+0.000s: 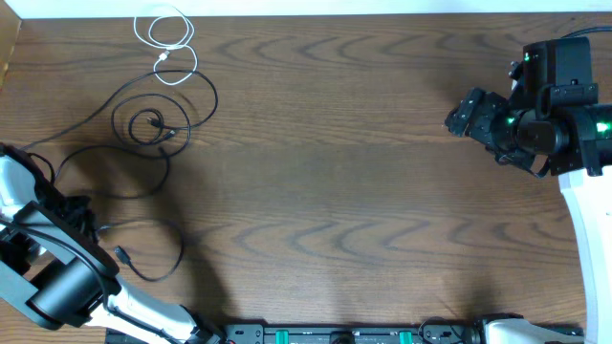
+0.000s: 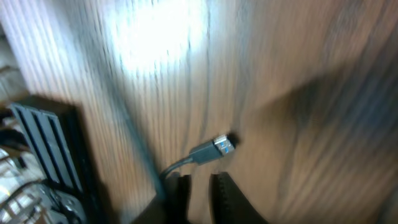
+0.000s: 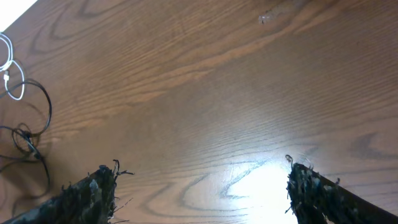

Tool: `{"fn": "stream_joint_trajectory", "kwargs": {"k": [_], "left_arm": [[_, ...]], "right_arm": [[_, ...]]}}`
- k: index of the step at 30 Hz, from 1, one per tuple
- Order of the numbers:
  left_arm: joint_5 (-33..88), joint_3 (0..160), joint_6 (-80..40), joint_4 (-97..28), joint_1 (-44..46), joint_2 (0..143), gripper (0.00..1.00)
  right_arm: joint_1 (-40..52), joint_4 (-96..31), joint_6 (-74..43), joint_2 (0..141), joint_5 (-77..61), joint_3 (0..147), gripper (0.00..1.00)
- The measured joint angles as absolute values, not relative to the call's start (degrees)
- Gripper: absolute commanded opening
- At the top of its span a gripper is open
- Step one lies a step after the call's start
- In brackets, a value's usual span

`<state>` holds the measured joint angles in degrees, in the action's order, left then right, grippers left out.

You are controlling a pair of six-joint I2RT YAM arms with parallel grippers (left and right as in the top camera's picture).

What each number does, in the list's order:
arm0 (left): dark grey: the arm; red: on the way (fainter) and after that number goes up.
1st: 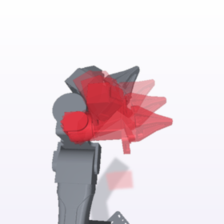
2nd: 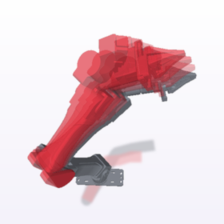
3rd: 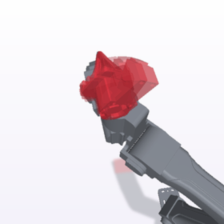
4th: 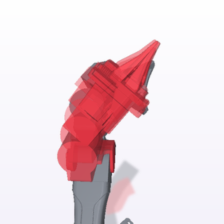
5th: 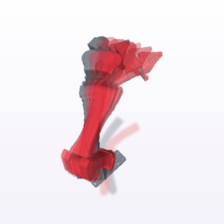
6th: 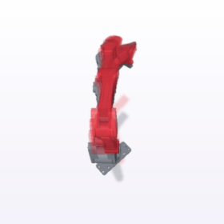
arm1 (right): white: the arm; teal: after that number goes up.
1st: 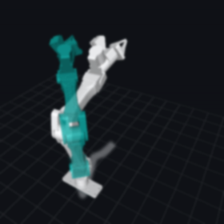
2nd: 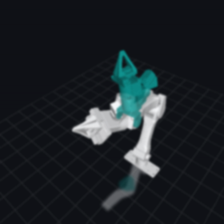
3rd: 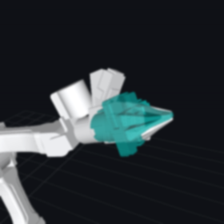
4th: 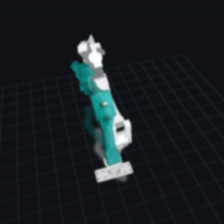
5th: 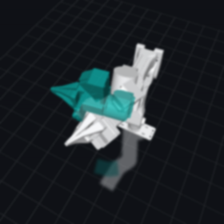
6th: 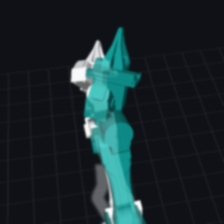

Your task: Untangle cables

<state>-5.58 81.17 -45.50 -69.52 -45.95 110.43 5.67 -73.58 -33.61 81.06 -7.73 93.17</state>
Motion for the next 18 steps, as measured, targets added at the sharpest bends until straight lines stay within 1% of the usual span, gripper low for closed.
{"fn": "stream_joint_trajectory", "kwargs": {"k": [6, 10, 15, 18], "left_arm": [[-11.66, 81.08, -41.95, -66.00, -47.77, 110.43, 0.08], [-13.80, 81.06, -38.83, -63.51, -51.64, 110.43, 0.07], [-14.48, 81.06, -37.01, -60.05, -57.17, 110.43, 0.08], [-12.60, 81.06, -36.47, -58.02, -59.92, 110.43, 0.08]], "right_arm": [[5.67, -73.56, -33.58, 81.06, -7.73, 93.17, 0.86], [5.67, -73.58, -33.43, 81.06, -7.73, 93.17, 0.86], [5.67, -73.67, -33.41, 81.06, -7.73, 93.17, 0.85], [5.67, -73.63, -33.41, 81.06, -7.73, 93.17, 0.84]]}}
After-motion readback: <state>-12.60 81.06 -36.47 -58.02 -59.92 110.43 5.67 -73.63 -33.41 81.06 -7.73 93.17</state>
